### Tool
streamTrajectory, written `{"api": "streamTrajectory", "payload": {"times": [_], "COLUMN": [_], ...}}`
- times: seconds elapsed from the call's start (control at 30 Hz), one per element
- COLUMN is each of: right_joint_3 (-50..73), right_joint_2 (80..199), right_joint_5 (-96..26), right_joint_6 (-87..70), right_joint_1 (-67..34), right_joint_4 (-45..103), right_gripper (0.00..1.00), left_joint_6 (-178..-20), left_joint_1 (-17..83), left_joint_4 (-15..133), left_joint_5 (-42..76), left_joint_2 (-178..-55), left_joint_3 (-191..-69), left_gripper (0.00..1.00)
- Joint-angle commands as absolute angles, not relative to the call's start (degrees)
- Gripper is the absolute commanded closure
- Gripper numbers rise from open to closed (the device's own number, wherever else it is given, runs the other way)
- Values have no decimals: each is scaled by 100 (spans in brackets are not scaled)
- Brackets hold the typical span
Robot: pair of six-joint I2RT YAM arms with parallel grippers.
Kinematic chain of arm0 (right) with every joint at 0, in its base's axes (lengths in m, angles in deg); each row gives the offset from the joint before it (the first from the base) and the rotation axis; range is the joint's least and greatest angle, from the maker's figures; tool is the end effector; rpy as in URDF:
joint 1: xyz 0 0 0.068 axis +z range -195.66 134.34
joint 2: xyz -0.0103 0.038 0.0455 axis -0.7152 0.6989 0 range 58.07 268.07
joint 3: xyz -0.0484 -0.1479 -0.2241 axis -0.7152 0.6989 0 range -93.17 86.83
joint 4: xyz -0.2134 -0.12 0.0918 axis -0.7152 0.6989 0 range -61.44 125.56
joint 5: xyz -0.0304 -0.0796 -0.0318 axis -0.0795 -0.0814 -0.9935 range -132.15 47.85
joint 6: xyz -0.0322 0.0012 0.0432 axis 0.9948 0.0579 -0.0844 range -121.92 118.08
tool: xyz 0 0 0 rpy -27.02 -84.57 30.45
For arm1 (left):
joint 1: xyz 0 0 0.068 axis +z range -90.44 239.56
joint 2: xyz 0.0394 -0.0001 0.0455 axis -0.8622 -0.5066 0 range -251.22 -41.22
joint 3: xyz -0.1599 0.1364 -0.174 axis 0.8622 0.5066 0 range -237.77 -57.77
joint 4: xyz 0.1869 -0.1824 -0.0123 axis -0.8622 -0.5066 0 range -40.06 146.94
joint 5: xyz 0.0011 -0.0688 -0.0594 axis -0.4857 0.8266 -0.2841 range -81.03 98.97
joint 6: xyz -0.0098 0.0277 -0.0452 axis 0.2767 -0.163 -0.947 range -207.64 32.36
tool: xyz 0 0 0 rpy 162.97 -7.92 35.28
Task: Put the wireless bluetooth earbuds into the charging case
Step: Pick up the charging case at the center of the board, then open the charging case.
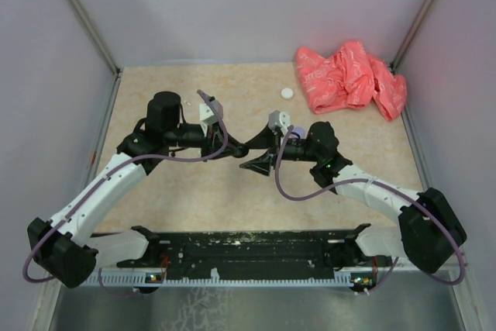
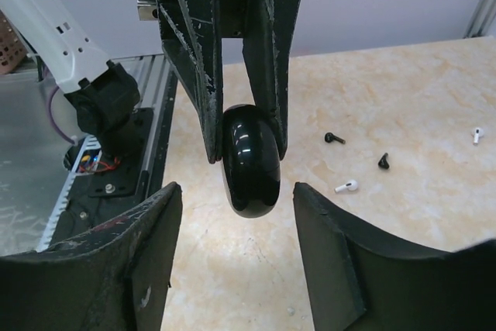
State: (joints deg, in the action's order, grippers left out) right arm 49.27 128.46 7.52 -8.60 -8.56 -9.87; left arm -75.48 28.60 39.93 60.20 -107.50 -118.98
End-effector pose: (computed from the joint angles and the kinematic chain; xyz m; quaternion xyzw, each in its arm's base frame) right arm 0.1961 0.1824 0.2893 -0.4602 0.5065 0.5124 0.5187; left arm 0.2022 -0.1536 0.3572 0.4995 0.6068 -0.4360 0.4384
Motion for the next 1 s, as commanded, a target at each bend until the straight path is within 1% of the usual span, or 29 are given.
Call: {"api": "streamTrajectory", "payload": {"times": [0.0,0.07,0.3,0.47,0.8,0.9,0.97], "right_joint_3": [4596,4609,4648,4631,4622,4618,4627], "right_joint_2": [12916,12939,13033,13082,13180,13219,13242], "right_joint_5": [965,1006,1181,1236,1392,1454,1495], "right_joint_6": [-903,-992,-1345,-1352,-1506,-1547,-1598], "right_joint_1": [-777,-778,-769,-759,-717,-708,-708], "right_joint_4": [-1420,-1548,-1966,-1952,-2103,-2141,-2188], "right_gripper": [44,51,60,67,73,79,86], "left_joint_6": [-7335,-7298,-7208,-7192,-7213,-7216,-7216], "left_joint_1": [2883,2880,2872,2880,2878,2877,2878], "left_joint_4": [3882,3839,3715,3716,3872,3882,3884], "left_joint_5": [6309,6335,6453,6470,6559,6545,6519], "left_joint_2": [-10743,-10740,-10771,-10751,-10631,-10601,-10579], "left_joint_3": [-12087,-12079,-12104,-12105,-12036,-12030,-12026], "left_gripper": [94,94,95,94,94,94,92]}}
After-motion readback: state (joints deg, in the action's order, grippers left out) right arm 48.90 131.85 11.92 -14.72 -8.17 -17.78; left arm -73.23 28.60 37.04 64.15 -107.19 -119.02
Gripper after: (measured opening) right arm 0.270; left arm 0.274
